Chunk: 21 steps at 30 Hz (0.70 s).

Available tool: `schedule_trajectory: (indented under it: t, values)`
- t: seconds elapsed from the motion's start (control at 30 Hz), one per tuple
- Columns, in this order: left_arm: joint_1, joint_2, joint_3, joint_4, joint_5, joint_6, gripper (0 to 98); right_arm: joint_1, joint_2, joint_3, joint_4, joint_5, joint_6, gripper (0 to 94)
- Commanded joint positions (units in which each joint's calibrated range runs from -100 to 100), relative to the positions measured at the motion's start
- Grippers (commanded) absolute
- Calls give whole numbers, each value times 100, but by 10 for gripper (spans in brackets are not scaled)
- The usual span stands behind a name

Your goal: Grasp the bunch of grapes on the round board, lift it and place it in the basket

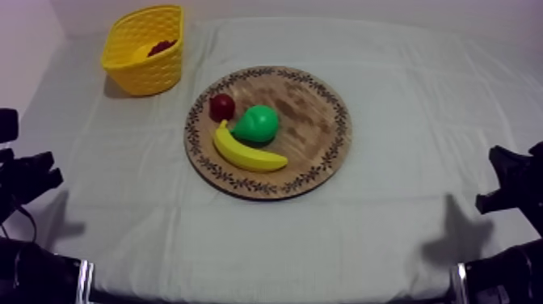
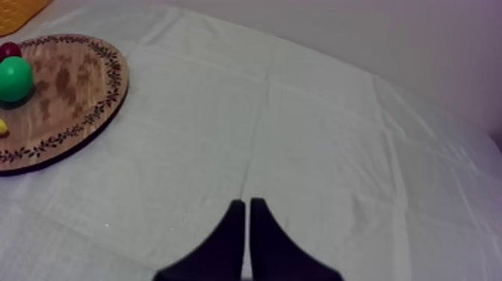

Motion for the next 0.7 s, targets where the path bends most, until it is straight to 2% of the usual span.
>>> schedule_trajectory:
  t: [0.0, 0.3, 0.67]
  values:
    - [-6, -382, 55, 39, 35, -75, 6, 0, 0, -1, -2, -2, 1, 5]
    - [-149, -1258, 198, 154, 147, -302, 0, 0, 0, -1, -2, -2, 1, 5]
    - [-285, -1555, 318, 175, 60, -515, 0, 0, 0, -1, -2, -2, 1, 5]
